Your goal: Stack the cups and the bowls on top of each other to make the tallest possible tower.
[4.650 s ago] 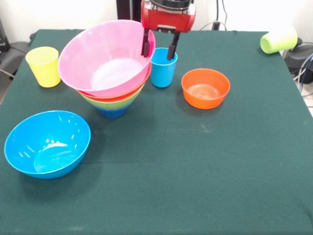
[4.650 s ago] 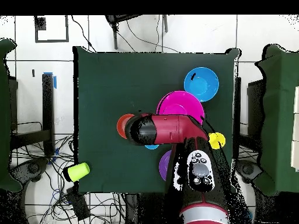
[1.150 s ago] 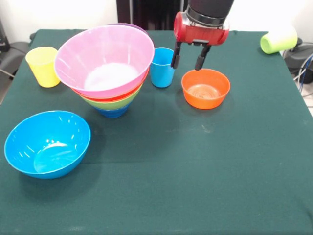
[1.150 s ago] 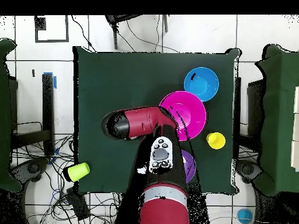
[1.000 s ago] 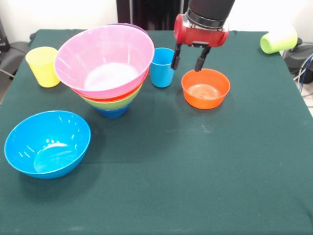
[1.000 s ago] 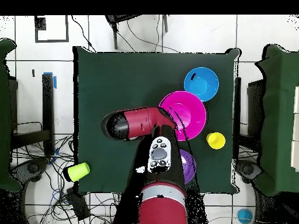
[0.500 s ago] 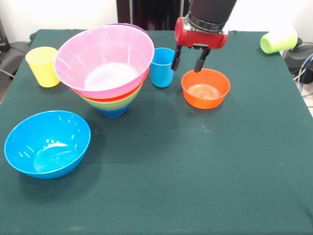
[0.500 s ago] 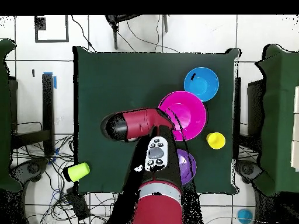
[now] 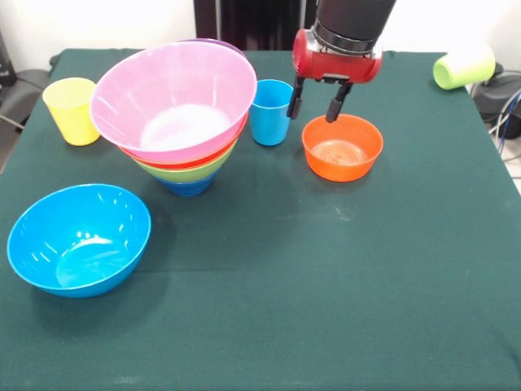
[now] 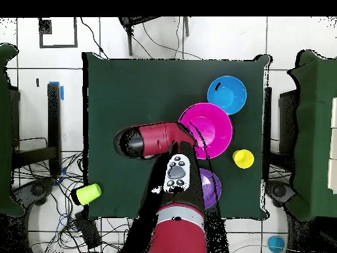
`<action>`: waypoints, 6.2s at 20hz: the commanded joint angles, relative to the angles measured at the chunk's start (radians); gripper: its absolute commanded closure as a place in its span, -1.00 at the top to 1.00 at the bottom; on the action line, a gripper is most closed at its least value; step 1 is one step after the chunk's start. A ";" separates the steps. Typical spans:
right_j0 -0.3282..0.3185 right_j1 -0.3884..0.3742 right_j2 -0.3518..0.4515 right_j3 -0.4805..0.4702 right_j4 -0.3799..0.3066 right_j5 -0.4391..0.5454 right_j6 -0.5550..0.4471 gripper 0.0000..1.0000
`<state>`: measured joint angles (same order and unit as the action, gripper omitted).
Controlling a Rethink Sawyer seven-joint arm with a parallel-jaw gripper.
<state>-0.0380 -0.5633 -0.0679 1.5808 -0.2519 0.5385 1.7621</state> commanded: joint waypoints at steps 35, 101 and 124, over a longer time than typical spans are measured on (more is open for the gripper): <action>0.004 0.148 0.072 -0.042 0.073 -0.236 0.142 1.00; -0.037 0.231 0.091 -0.092 0.046 -0.293 0.065 1.00; 0.000 0.191 0.095 -0.043 0.090 -0.267 0.125 -1.00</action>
<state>-0.0617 -0.3894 -0.0622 1.5470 -0.1892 0.2553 1.7621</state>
